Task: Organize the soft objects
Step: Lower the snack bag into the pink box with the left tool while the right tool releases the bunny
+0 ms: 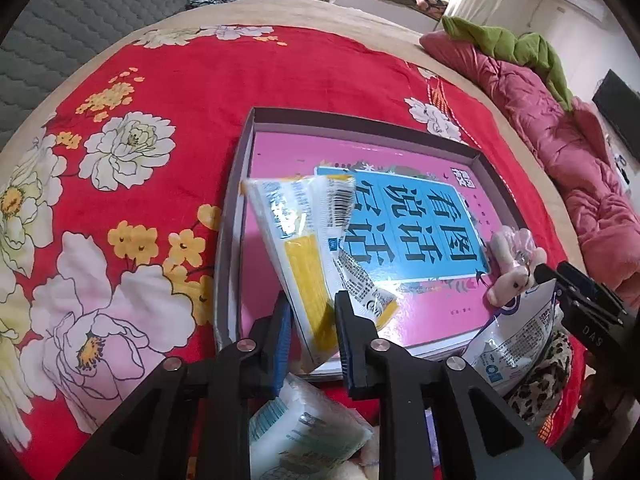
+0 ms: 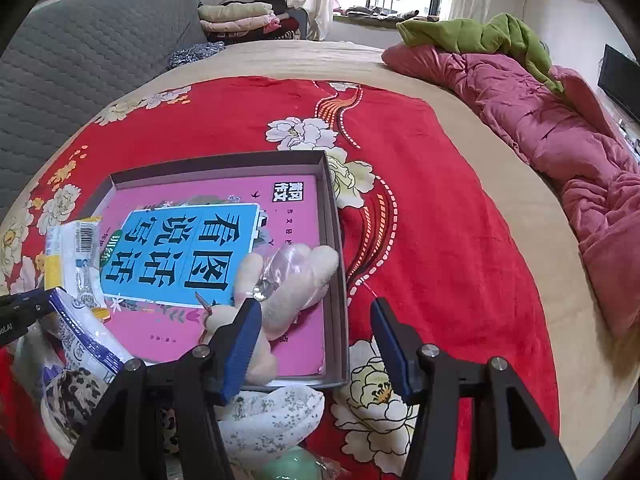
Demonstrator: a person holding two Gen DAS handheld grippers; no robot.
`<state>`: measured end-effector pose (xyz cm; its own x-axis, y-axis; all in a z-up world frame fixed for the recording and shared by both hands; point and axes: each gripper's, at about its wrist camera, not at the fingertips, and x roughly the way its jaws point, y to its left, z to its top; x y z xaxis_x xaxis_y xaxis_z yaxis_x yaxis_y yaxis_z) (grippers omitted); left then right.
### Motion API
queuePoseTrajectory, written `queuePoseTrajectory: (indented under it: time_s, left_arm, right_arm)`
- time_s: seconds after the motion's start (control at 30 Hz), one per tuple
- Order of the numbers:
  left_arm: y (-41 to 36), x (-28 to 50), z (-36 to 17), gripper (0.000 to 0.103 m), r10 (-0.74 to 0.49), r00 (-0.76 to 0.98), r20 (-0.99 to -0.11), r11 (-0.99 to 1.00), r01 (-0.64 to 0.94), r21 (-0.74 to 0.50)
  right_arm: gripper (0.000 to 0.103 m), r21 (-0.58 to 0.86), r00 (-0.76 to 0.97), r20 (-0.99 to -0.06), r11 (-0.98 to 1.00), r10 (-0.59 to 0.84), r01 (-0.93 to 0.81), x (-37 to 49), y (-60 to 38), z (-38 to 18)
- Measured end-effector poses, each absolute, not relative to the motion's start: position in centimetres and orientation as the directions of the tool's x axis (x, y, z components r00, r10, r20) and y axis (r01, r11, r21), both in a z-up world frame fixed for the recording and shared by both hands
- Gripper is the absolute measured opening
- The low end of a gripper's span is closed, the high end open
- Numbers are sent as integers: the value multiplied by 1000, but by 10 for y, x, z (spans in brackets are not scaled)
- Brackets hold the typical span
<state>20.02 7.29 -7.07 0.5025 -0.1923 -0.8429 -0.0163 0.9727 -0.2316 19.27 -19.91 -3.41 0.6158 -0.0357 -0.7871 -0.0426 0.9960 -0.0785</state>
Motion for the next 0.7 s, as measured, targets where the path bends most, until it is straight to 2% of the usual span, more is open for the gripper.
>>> queuePoseTrajectory:
  time_s: [0.33, 0.7]
  left_arm:
    - [75, 197, -66, 39, -202, 502, -841, 970, -16, -243]
    - [78, 190, -53, 46, -203, 526, -826, 969, -12, -246]
  right_arm:
    - [57, -62, 636, -772, 996, -10, -59, 184, -197, -26]
    - [63, -50, 652, -758, 995, 16, -83, 174, -191, -15]
